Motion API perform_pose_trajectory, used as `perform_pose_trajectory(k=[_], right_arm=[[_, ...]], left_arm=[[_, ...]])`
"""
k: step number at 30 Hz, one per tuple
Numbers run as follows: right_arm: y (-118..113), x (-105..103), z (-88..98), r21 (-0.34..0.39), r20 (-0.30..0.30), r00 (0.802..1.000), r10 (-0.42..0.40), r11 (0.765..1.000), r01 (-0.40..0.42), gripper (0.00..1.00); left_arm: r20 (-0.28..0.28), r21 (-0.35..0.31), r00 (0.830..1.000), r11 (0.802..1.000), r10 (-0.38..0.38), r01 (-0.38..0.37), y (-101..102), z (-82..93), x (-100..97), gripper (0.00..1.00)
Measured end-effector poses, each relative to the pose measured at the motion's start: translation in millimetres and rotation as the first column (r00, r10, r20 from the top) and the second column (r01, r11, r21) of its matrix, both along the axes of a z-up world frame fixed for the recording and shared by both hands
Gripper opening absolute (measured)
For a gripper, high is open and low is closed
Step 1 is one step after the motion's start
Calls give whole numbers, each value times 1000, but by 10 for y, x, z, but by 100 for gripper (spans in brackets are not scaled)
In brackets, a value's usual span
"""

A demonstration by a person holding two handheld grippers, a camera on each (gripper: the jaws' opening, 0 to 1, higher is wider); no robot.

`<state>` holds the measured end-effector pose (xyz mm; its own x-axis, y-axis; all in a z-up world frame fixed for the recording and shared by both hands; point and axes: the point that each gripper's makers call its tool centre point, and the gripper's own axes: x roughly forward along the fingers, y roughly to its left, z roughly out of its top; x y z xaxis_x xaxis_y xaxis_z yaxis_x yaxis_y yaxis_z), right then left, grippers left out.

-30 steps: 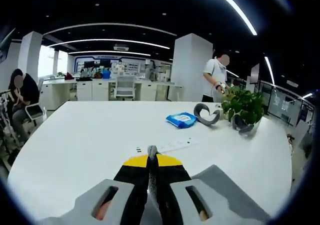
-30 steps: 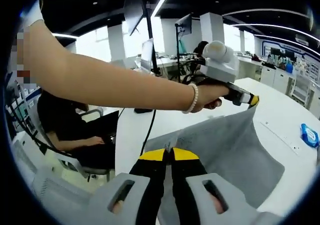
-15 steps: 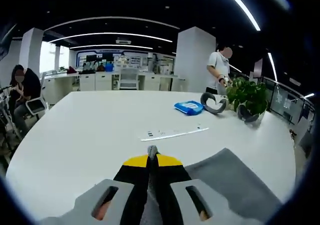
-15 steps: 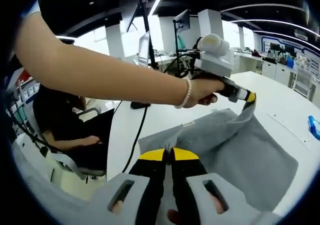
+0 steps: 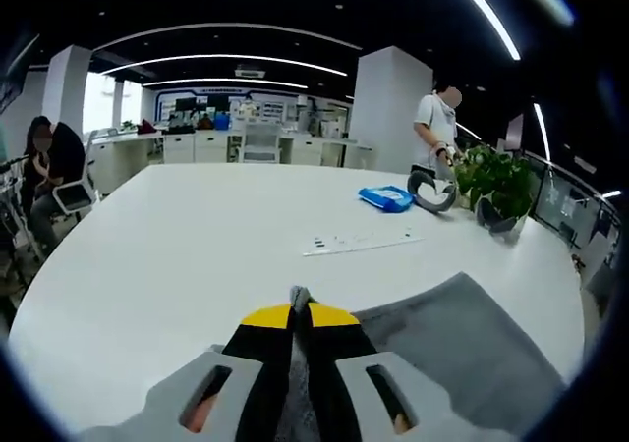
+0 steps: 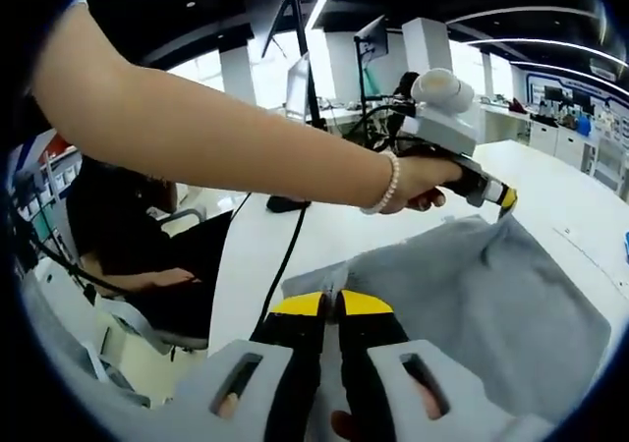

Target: Fold the towel on the table until its edges align and the towel forms a compact rectangular stack.

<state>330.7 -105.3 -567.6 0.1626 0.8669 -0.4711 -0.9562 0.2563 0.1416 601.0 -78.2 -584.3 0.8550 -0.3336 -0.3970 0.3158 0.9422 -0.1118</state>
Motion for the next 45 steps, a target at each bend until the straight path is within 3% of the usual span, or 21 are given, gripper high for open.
perform_pose_trajectory(k=[2, 4, 8, 10, 13, 19, 23, 27, 33, 38, 45], right_arm=[[21, 9, -23, 5, -9, 1000, 1, 1000, -1, 5], [58, -55, -22, 50, -78, 997, 24, 999, -21, 8], [-27, 25, -7, 60, -61, 998, -2, 998, 5, 13], [-73, 78, 4, 66, -64, 998, -27, 997, 31, 17], [-164, 152, 12, 63, -70, 996, -54, 996, 58, 18], [-459, 399, 106, 47, -17, 993, -114, 992, 114, 15], [-773, 656, 205, 30, 22, 984, -177, 984, 176, 13], [-1114, 926, 269, -3, 82, 969, -234, 972, 235, 9], [-1589, 1286, 204, -102, 161, 946, -280, 949, 298, 0], [-1861, 1453, 1, -176, 109, 937, -331, 922, 346, 0], [-2041, 1600, -164, -239, 124, 933, -339, 902, 359, 0]], left_arm=[[-5, -4, 1000, 1000, 5, -5, 26, -18, -5, 5], [-15, -10, 1000, 1000, 7, -8, 44, -37, -23, 5], [-27, -8, 1000, 1000, 15, -15, 93, -72, -98, 6], [-7, 2, 999, 999, 36, -36, 157, -50, -121, 7], [-13, -24, 998, 998, 63, -63, 219, -17, -143, 8], [15, -82, 996, 993, 88, -86, 216, 185, -323, 8], [10, -115, 994, 988, 107, -105, 161, 242, -558, 8], [40, -127, 989, 983, 140, -134, 94, 306, -875, 7], [42, -134, 988, 980, 151, -144, -23, 299, -1267, 7], [-3, -163, 985, 972, 171, -170, -207, 119, -1730, 7], [-67, -125, 983, 976, 172, -179, -372, -150, -2183, 7]])
